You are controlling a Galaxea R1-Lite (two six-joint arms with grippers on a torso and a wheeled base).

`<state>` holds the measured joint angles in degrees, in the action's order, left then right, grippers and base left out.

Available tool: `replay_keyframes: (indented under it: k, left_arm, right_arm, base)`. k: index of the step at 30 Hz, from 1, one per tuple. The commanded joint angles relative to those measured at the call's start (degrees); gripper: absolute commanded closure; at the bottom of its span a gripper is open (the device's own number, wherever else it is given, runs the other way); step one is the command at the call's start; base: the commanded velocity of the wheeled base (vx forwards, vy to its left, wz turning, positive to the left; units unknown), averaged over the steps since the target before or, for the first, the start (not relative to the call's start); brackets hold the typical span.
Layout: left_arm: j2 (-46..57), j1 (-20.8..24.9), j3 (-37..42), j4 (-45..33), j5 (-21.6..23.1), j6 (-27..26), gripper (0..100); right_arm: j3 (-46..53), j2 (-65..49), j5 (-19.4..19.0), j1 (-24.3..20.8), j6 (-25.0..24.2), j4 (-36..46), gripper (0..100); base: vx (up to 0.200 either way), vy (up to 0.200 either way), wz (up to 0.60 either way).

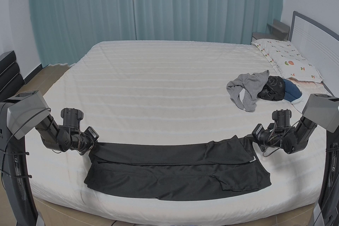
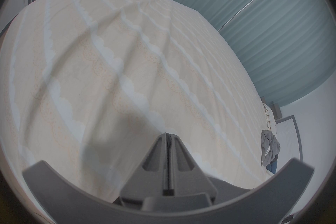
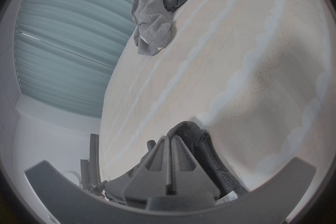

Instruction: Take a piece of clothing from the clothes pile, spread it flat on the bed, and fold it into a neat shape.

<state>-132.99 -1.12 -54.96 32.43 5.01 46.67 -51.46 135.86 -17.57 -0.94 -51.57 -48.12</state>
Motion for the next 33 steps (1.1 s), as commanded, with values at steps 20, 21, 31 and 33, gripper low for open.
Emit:
replay_keyframes:
  k: [20,21,31,33]
  left_arm:
    - [0.3,0.0,1.1,0.1,0.8,-0.7,0]
    - [0.3,0.0,1.1,0.1,0.8,-0.7,0]
    - [1.9,-1.6,2.0,0.0,1.8,-0.6,0]
    - [2.9,-2.1,3.5,0.1,3.3,-0.6,0]
  right_arm:
    - [0.8,-0.5,-0.2,1.1,-0.2,-0.1,0]
    - [0.8,-0.6,-0.2,1.1,-0.3,-0.1,0]
    - [5.5,-7.0,-2.8,1.8,-6.7,-0.1,0]
    - [6.1,-7.0,-3.4,2.1,-6.9,-0.1,0]
  base:
    - [0.000,0.000,0.00]
    - [0.000,0.000,0.00]
    - [0.000,0.000,0.00]
    - [0.000,0.000,0.00]
